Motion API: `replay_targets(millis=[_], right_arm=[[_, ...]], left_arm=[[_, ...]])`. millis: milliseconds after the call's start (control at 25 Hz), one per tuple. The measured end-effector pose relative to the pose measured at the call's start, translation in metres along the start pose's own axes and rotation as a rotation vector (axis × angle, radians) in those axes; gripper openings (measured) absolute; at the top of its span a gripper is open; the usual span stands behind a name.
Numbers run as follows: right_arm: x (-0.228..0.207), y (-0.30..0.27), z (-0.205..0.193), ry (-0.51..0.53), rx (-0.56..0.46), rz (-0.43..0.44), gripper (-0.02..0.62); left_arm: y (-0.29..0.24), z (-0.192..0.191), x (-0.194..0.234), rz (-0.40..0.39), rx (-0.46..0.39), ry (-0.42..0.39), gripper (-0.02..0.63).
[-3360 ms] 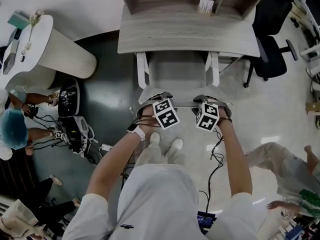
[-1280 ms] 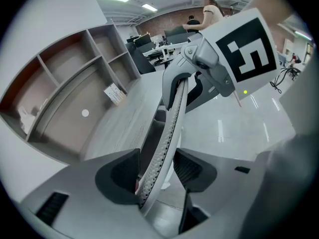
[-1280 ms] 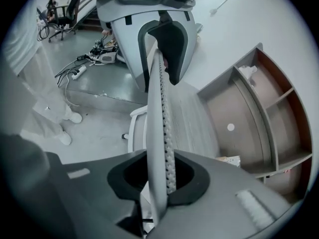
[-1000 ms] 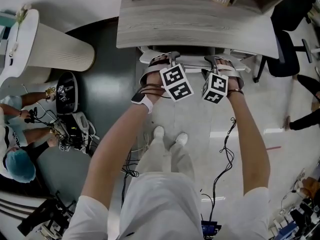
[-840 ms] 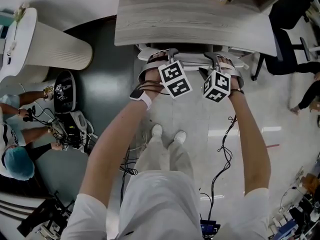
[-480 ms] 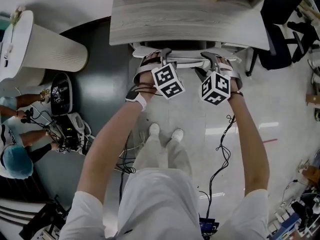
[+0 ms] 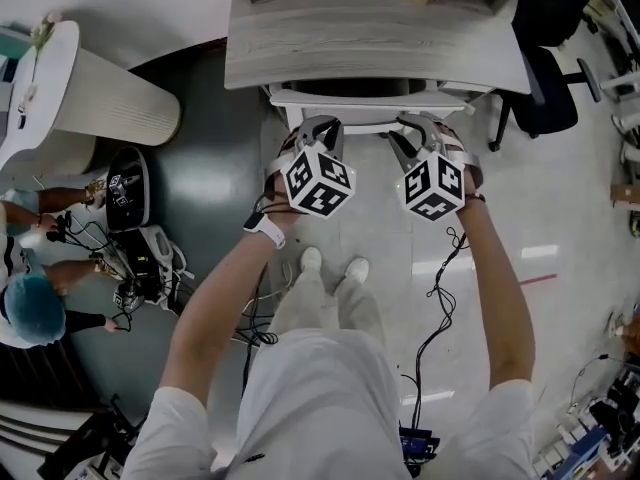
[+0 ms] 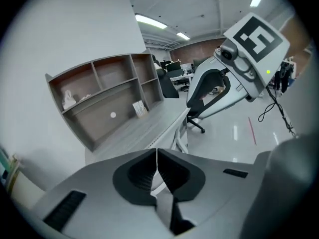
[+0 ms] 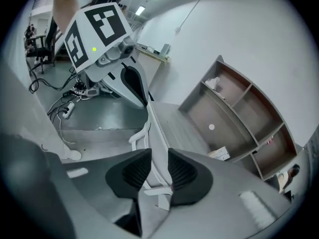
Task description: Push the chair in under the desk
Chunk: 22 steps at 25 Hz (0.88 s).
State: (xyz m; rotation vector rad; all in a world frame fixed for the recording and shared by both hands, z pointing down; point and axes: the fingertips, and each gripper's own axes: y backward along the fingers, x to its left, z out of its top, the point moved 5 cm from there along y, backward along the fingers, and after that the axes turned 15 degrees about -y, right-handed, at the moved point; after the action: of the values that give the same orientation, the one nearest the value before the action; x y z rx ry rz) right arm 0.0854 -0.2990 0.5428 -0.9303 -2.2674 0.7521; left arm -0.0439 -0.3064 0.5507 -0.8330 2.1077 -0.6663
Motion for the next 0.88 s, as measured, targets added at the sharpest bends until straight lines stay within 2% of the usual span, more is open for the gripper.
replay_targets(millis=[120, 320, 560, 720, 880], right_arm=[[0.014, 0.023, 0.0, -0.053, -0.026, -0.018, 0.069], [0.037, 0.058, -0.01, -0.17, -0.05, -0.026, 0.046], [0.061, 0.102, -0.017, -0.336, -0.118, -0.047, 0.012], [0.077, 0.135, -0.018, -0.396, -0.154, -0.088, 0.012], [0.097, 0.164, -0.021, -0.522, -0.206, -0.109, 0.012]], left_arm=[[0.027, -0.008, -0.012, -0.027, -0.022, 0.084, 0.006], [0.072, -0.01, -0.023, -0.028, -0.09, 0.179, 0.006], [0.134, -0.01, -0.043, -0.013, -0.152, 0.215, 0.006], [0.173, -0.013, -0.061, -0.02, -0.174, 0.219, 0.006], [0.209, -0.014, -0.071, 0.003, -0.201, 0.28, 0.006]])
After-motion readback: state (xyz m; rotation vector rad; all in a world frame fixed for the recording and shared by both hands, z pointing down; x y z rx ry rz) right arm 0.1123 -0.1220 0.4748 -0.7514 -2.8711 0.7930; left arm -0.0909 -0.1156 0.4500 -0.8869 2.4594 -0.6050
